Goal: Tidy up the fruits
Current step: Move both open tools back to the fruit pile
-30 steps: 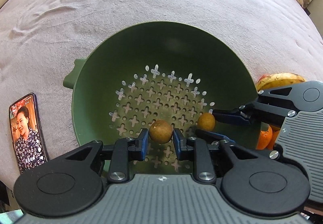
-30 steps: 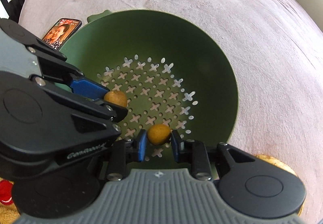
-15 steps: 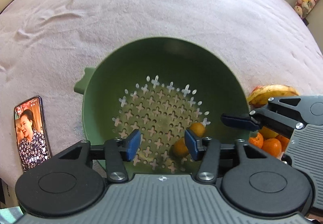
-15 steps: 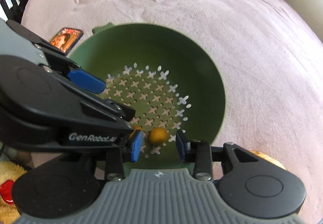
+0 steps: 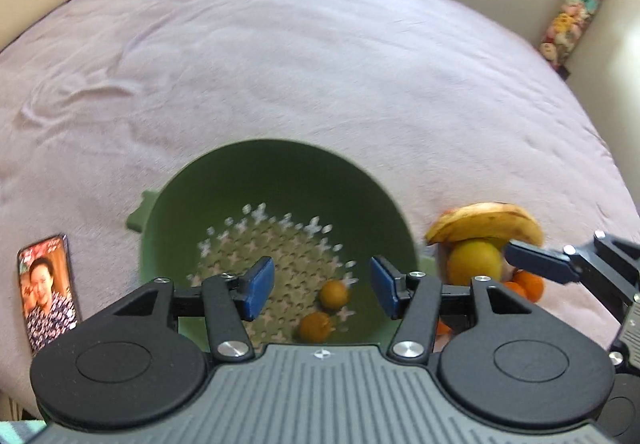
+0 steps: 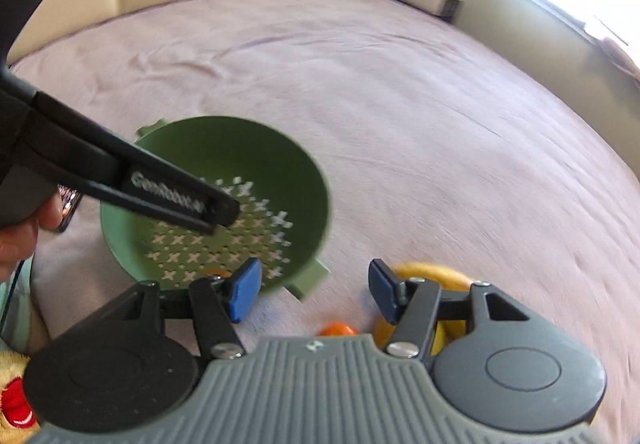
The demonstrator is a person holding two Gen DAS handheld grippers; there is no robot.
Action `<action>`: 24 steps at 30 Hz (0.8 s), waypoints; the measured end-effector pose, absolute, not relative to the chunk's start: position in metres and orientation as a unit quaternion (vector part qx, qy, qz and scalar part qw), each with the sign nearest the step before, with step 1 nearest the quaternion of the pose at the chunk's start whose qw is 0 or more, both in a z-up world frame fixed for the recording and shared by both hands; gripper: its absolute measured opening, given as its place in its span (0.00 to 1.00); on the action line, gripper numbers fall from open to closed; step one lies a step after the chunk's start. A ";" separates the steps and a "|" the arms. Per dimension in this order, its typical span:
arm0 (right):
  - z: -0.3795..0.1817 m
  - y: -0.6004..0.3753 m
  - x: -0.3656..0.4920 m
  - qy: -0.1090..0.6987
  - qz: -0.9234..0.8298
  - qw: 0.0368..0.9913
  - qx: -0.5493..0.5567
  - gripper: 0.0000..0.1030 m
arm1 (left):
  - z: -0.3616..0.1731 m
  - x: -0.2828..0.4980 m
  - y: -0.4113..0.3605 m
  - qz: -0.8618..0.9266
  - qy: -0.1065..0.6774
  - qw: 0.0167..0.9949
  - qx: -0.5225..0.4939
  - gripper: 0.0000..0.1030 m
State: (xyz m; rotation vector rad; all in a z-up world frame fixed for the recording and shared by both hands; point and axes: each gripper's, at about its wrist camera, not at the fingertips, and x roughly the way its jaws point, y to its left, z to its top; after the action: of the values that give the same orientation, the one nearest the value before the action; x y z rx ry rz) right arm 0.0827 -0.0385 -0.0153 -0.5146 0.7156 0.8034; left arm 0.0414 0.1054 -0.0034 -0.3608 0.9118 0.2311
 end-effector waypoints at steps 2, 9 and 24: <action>-0.013 -0.054 0.079 0.337 0.360 0.841 -0.223 0.56 | 0.001 0.040 0.096 0.099 0.427 0.884 -0.161 0.63; -0.007 -0.109 0.067 0.344 0.288 0.877 -0.170 0.56 | 0.004 0.038 0.062 0.041 0.405 0.903 -0.140 0.64; -0.037 -0.171 0.080 0.382 0.193 0.897 -0.111 0.56 | -0.012 0.034 -0.005 -0.051 0.393 0.916 -0.067 0.64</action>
State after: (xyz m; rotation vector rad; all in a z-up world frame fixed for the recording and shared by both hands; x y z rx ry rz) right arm 0.0798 -0.1713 -0.0372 -0.2292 0.7912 0.3993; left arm 0.0342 -0.0049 -0.0122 -0.1369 0.8084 -0.1058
